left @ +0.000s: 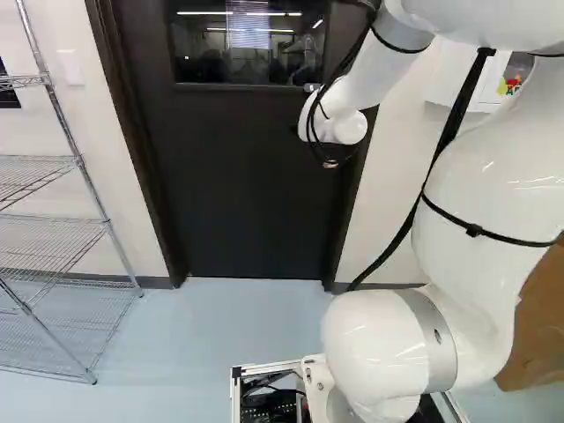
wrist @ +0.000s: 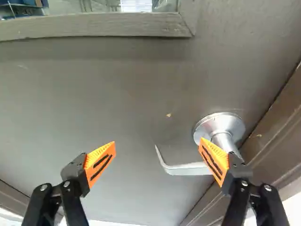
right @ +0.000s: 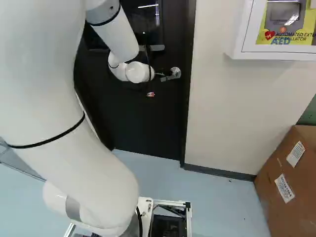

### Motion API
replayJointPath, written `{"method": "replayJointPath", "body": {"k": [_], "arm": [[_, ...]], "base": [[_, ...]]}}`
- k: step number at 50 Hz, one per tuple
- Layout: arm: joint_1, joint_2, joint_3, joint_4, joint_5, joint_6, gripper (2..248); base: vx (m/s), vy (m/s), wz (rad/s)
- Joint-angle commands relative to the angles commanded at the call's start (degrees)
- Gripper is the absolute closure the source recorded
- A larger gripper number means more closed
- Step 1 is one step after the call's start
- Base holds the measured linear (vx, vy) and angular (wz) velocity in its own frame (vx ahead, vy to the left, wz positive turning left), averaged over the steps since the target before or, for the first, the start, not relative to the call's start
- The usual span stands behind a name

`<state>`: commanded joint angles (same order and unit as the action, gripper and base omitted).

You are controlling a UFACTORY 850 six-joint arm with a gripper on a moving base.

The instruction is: Open the door and move inside

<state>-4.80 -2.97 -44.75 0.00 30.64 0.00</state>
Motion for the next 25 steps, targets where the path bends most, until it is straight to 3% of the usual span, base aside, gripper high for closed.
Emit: {"method": "replayJointPath", "body": {"k": [25], "arm": [[0.00, -2.64, 0.49, 0.00, 0.00, 0.00, 3]], "base": [[0.000, 0.000, 0.007]]}}
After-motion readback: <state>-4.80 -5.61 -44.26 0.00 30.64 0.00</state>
